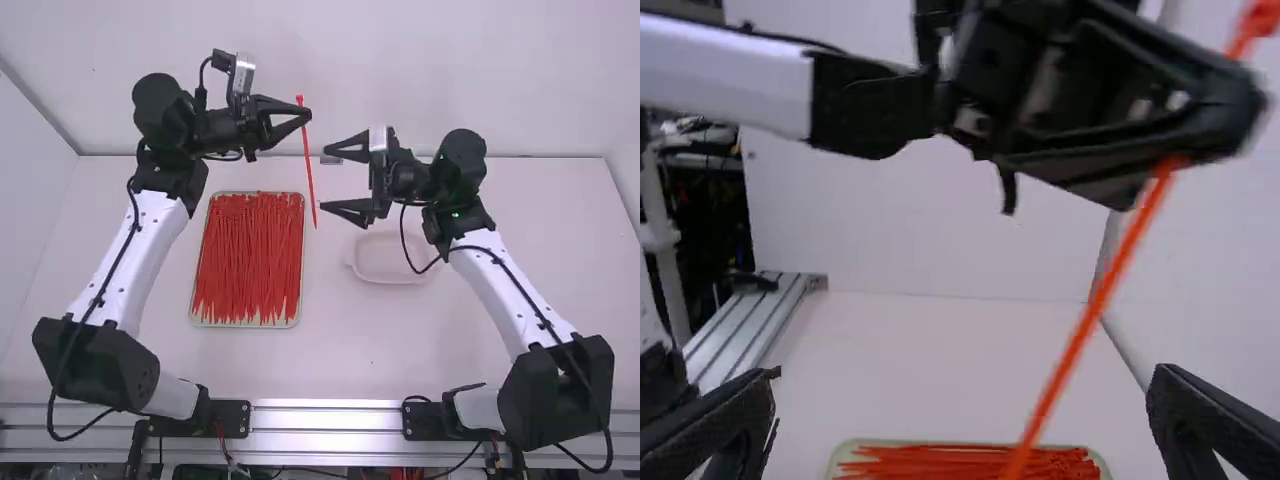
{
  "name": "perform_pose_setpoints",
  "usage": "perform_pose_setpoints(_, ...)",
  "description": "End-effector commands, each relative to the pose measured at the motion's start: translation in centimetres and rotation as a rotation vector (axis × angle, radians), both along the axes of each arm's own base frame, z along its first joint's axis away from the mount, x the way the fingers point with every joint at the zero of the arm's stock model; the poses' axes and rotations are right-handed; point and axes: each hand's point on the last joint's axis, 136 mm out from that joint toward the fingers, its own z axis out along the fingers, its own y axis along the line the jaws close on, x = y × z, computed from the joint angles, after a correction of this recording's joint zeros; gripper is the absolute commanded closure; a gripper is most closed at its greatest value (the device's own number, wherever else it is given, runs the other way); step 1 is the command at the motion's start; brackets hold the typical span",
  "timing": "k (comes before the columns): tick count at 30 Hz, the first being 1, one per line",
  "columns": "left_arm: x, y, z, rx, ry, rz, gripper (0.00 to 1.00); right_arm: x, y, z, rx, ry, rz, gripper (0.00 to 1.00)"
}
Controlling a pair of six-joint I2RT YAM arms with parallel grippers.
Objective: Fasten the cable tie
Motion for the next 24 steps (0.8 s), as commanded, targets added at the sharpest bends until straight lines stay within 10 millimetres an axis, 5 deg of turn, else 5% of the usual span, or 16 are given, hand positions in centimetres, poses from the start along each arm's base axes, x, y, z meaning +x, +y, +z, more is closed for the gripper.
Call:
perform_pose_setpoints(1,2.0,0.6,0.1,-0.019,0.012,0.068,0.98,-1.0,0.0,-1.1,-0.010,-0.066,0.047,0.01)
perform_pose_setpoints(14,8.7,2.5,-2.6,-0.008,0.226,0.124,0.98,-0.5,-1.3,-5.9,-0.041,-0.029,0.011,0.01)
perform_pose_setpoints(24,11.6,2.1,-7.5,-0.049,0.573,0.080,0.98,-1.9,-2.2,-9.4,-0.029,-0.617,0.028,0.01)
